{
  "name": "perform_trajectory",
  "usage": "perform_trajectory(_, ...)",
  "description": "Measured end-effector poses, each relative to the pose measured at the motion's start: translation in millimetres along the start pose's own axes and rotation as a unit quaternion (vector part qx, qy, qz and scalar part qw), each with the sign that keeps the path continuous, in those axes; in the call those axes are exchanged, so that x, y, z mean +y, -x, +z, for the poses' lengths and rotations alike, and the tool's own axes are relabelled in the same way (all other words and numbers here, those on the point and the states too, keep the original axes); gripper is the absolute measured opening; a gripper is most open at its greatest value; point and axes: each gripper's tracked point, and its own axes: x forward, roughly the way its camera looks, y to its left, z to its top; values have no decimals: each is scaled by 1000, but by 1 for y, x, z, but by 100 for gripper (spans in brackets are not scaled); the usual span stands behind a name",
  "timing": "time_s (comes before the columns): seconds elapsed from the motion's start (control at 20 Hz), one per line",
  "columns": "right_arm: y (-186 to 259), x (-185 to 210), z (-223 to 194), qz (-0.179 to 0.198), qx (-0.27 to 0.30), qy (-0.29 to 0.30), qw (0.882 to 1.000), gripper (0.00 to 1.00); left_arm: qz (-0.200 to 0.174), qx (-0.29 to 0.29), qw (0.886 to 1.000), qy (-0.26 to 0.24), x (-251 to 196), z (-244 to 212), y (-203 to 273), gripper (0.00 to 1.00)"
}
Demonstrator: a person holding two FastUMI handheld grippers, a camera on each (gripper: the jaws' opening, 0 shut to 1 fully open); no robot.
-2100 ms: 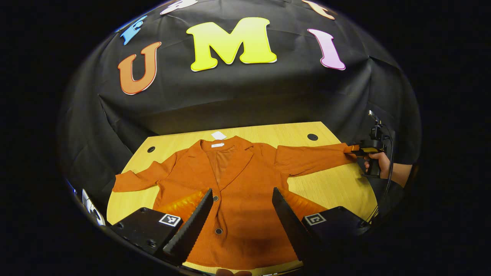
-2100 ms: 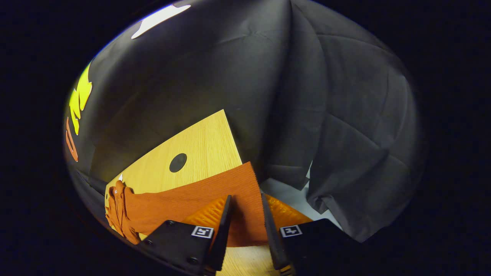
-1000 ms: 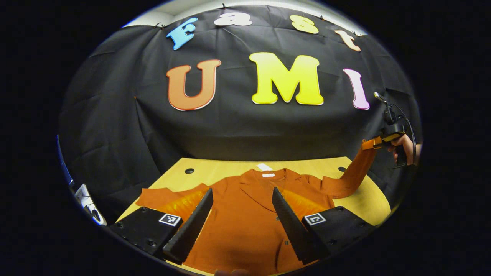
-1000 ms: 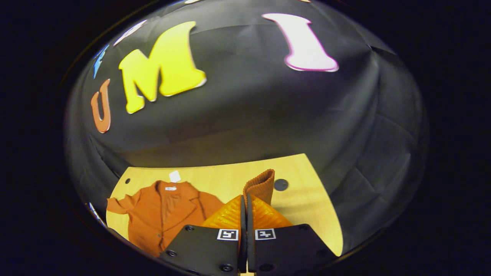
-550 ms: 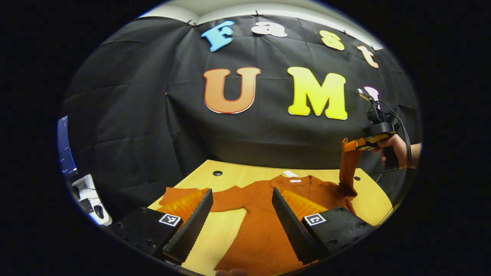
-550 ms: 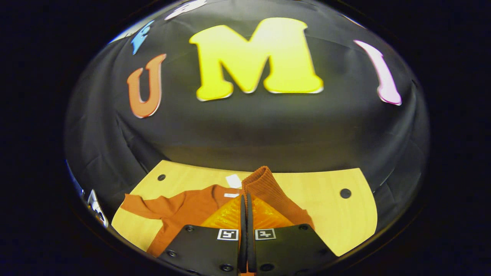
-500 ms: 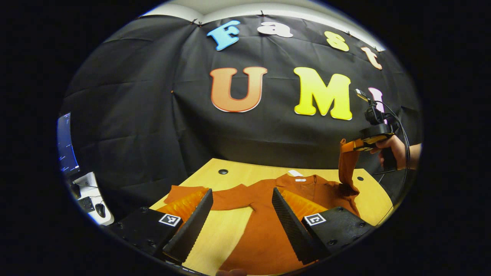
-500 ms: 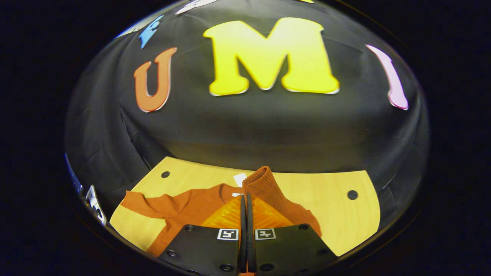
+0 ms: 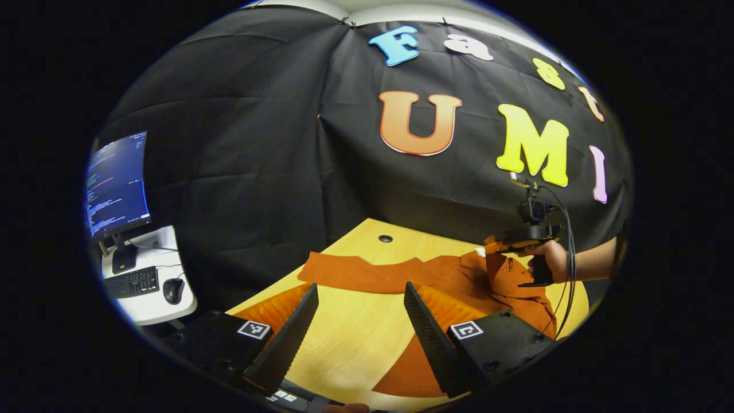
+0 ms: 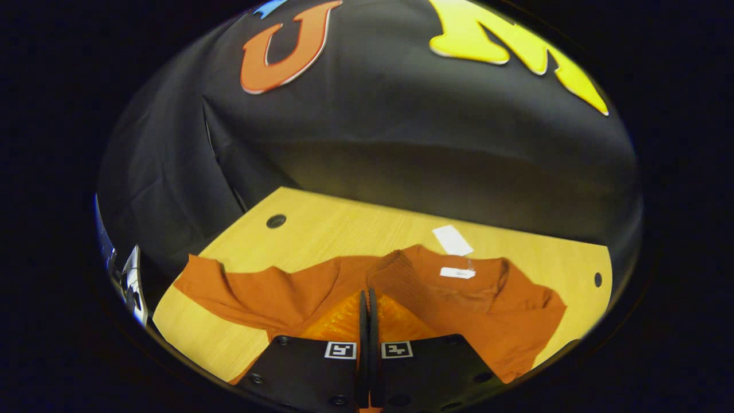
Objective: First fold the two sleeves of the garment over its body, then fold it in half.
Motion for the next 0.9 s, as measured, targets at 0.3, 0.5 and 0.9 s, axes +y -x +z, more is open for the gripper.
perform_trajectory(0.3, -45, 45, -29, 30, 40, 12, 999, 12, 13, 22, 1000, 4, 14, -12, -12, 97)
perform_trajectory(0.5, -34, 50, -14, 43, 21, 18, 999, 39, 14, 11, 1000, 13, 23, -3, -36, 97)
perform_trajectory(0.9, 75, 24, 0, 61, -10, 17, 998, 80, -18, 28, 999, -8, 58, 3, -135, 98)
